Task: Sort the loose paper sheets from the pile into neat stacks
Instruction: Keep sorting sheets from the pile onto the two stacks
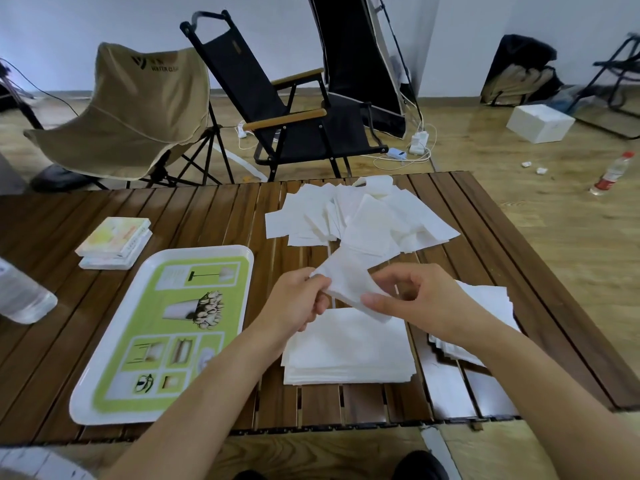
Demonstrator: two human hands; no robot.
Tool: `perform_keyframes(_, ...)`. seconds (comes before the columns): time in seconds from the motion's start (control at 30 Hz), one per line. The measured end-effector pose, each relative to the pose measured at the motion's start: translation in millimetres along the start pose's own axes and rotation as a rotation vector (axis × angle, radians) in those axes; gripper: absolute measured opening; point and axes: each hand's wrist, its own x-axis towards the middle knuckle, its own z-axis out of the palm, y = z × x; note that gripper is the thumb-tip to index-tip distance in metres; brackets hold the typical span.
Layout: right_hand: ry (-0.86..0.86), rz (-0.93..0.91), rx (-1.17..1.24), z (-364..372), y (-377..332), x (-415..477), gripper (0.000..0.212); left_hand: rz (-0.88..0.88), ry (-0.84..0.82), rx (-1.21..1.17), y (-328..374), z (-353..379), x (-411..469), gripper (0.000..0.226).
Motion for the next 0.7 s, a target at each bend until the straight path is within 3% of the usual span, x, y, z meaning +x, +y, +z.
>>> perform_keyframes(0.1, -0.062, 0.032, -0.01, 4.3, -2.2, -0.7, 0.049, 0.033, -0.016, 0.01, 3.0, 5.4, -3.7, 0.027)
perform_keyframes(0.3, -0.036, 0.134, 0.043, -1.8, 2.8, 1.2, 0.012, 0.064, -0.087, 0.101, 0.6, 8.0, -6.3, 0.015)
perform_keyframes(0.4, -0.012, 0.252, 0.097, -26.3, 12.4, -1.0, 0.012, 0.088, -0.044, 0.133, -2.1, 7.4, -4.0, 0.013)
perform_keyframes(0.57, 0.213, 0.467, 0.143, -92.0, 68.6, -14.1, 0.013, 0.121, -0.011, 0.202, -6.5, 4.1, 0.5, 0.015)
perform_keyframes(0.7, 0.165, 0.646, 0.14, -99.8, 106.9, -26.9, 0.015, 0.123, -0.026, 0.25, -9.5, 7.6, 2.7, 0.014)
